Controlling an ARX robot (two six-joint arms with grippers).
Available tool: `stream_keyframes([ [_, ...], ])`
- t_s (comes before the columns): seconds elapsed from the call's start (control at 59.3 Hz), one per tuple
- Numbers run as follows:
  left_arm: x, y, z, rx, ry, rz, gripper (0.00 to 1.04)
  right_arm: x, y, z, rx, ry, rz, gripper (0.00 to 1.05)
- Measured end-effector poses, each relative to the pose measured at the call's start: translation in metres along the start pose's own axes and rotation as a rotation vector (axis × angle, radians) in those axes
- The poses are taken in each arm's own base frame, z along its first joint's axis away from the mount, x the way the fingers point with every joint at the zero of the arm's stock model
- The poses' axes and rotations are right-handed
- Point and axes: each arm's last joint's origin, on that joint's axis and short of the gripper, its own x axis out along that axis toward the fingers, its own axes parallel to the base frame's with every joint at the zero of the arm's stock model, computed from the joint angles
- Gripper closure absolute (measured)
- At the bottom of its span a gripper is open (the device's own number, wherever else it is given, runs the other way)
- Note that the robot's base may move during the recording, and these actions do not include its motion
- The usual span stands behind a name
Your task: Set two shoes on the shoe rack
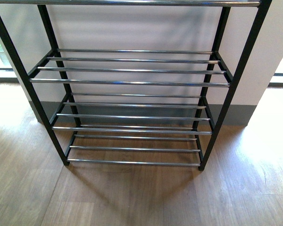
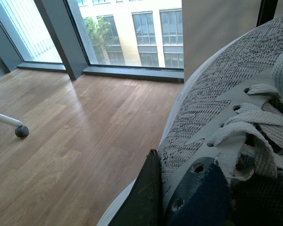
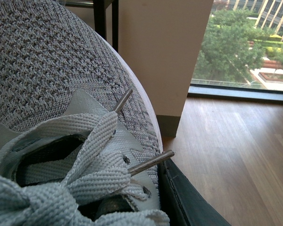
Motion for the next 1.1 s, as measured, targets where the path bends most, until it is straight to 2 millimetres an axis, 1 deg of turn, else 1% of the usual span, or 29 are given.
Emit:
stream_keyframes([
  [1.096,0.0000,0.0000,0.0000,0.000,0.000,0.000,1.03,0.0001,0.0000,-0.0004,0.000,0.002,0.000,1.01],
])
